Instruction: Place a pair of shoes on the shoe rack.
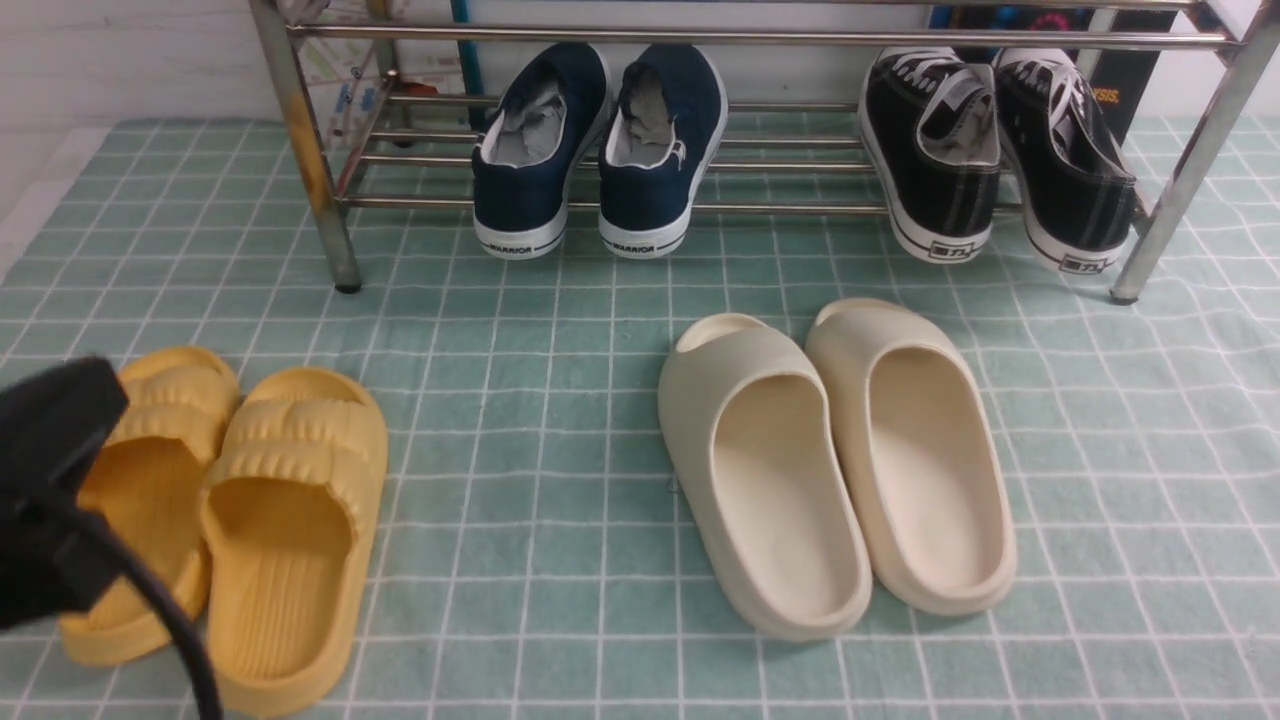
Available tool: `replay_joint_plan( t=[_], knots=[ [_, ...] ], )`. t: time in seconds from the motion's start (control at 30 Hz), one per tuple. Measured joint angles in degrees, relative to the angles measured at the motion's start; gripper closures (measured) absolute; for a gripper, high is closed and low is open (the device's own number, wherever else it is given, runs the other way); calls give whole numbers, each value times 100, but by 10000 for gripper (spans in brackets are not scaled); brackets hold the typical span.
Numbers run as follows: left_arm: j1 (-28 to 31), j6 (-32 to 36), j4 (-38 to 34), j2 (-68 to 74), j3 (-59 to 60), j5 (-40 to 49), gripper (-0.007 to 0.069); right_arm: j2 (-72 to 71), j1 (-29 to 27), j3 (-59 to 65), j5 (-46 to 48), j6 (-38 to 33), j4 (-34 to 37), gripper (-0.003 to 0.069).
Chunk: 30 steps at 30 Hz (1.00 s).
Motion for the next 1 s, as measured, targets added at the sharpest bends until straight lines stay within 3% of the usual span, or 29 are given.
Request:
replay_joint_plan(
  t=[0.17, 0.47, 0.7, 1.0],
  knots=[
    [0, -6, 6, -798, 801, -73, 624, 0, 0, 0, 0, 0, 0, 420],
    [0, -13, 10, -918, 1702, -84, 618, 0, 0, 0, 0, 0, 0, 420],
    [0, 4, 90, -959, 1848, 832, 613, 0, 0, 0, 0, 0, 0, 420],
    [0, 266, 130, -2230, 2327, 1055, 604, 0, 0, 0, 0, 5, 0, 420]
  ],
)
